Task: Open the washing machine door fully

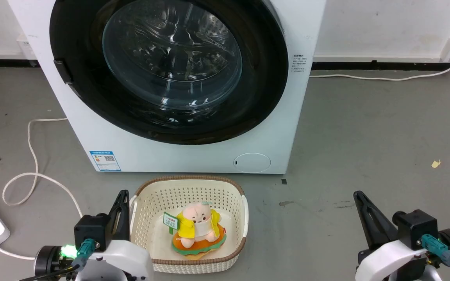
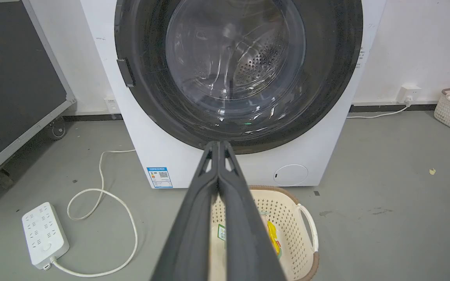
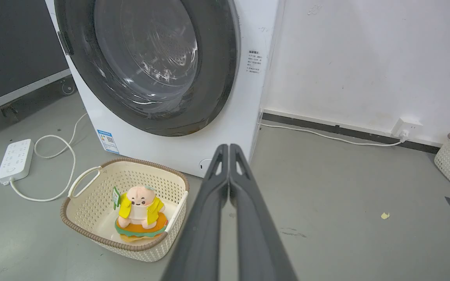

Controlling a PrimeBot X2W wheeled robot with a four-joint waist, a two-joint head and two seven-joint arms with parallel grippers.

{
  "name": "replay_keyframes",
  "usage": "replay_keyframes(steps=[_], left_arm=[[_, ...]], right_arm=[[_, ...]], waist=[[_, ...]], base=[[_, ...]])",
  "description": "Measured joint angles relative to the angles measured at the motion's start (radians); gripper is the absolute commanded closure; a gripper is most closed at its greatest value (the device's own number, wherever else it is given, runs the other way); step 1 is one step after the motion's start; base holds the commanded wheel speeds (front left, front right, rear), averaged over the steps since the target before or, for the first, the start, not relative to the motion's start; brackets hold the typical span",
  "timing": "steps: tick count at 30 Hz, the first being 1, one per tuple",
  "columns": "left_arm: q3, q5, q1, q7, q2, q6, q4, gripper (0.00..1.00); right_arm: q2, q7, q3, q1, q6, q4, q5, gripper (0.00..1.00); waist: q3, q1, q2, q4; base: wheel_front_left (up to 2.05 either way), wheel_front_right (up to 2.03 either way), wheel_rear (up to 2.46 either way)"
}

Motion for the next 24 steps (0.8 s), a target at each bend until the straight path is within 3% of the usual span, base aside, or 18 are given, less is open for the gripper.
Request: replay_keyframes(steps=[24], left_arm=[[0.000,0.000,0.000,0.000,0.000,0.000,0.000,1.00]], right_arm=[[0.000,0.000,0.000,0.000,0.000,0.000,0.000,1.00]], waist=[[0.000,0.0000,0.0000,0.000]], base=[[0.00,0.00,0.00]])
